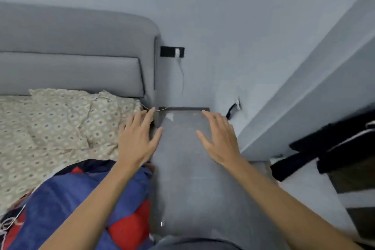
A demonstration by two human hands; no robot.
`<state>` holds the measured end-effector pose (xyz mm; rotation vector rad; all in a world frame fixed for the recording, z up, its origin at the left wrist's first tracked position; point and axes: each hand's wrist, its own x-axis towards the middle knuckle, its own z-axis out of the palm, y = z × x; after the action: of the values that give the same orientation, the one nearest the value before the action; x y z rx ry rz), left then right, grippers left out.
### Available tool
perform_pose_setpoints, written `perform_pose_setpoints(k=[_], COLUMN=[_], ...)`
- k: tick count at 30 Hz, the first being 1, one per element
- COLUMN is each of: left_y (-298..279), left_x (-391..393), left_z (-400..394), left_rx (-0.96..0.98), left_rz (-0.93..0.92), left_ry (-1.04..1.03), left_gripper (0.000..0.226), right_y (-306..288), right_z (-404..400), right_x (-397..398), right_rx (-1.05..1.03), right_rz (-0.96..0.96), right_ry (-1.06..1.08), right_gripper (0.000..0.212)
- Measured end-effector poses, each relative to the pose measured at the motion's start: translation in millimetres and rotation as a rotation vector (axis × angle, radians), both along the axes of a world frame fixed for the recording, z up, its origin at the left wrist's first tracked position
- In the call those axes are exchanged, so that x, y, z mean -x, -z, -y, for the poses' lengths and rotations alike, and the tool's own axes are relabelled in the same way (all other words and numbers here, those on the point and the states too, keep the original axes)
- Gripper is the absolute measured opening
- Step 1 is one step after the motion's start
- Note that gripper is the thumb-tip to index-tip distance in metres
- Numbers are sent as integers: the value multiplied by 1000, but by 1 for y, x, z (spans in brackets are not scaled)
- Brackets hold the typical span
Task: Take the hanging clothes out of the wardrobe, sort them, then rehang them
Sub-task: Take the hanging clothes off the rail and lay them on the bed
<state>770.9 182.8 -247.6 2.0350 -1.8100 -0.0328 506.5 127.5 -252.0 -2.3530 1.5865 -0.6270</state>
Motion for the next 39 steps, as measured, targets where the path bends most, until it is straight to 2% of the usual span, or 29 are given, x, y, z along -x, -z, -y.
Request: perform_pose_setpoints(k=[7,16,25,39], left_y=[-12,-27,-29,-41], left_x=[193,374,502,649], left_z=[38,45,89,219], left_rx=[10,18,35,31], left_rz=[31,3,-17,-68], left_ry=[354,624,820,1061], left_gripper=[64,62,61,60], right_y=[-8,-27,-34,-38], right_z=[-50,-84,-73,20], right_x=[180,337,443,567], right_rx=[-4,23,47,29], right_rz=[39,72,112,54], right_ry=[326,607,799,959], right_gripper=[61,62,57,58])
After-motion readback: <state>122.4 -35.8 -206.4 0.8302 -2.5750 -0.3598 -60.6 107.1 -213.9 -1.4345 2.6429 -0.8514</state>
